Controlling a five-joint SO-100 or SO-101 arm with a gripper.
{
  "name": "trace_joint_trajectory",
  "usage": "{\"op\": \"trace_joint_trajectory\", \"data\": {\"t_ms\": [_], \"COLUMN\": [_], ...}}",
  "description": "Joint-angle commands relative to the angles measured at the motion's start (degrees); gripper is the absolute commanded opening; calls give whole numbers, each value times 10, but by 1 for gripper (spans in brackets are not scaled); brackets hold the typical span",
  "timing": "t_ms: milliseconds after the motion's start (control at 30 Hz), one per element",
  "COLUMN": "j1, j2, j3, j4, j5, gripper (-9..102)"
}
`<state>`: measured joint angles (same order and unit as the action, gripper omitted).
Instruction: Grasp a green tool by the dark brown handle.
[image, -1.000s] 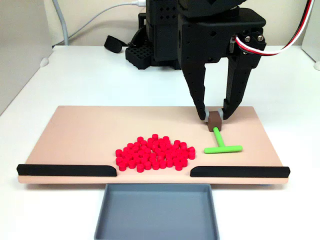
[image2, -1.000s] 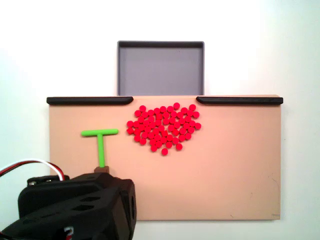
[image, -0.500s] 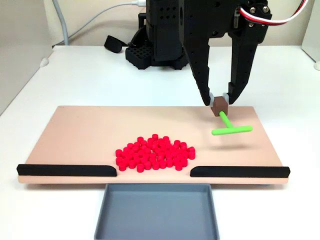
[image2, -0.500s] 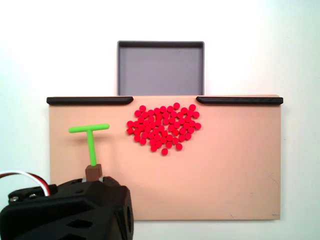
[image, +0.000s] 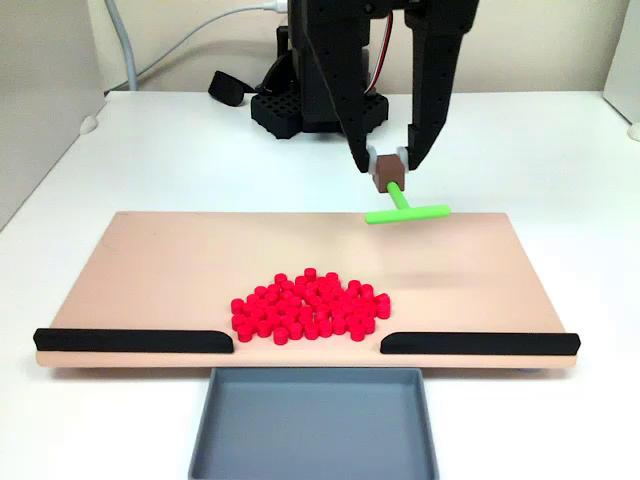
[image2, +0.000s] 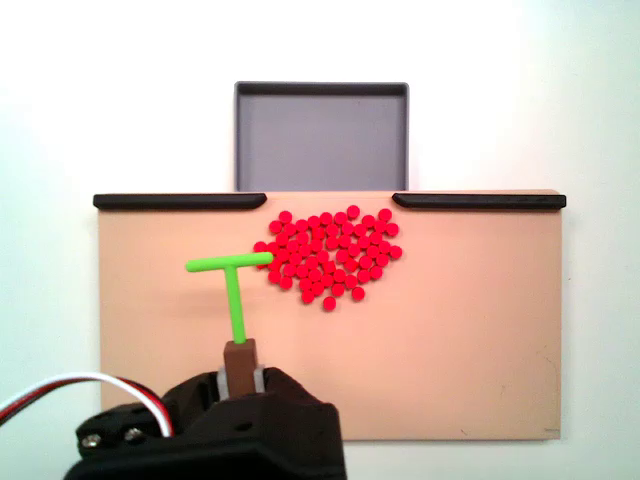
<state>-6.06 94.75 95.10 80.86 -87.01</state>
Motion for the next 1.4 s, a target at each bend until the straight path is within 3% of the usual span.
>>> {"op": "trace_joint_trajectory", "data": {"t_ms": [0,1367], "j1": [24,108], "j2": [30,7], "j3": [-20,-11], "j4": [11,11], "j5": [-23,-93], "gripper": [0,0]}}
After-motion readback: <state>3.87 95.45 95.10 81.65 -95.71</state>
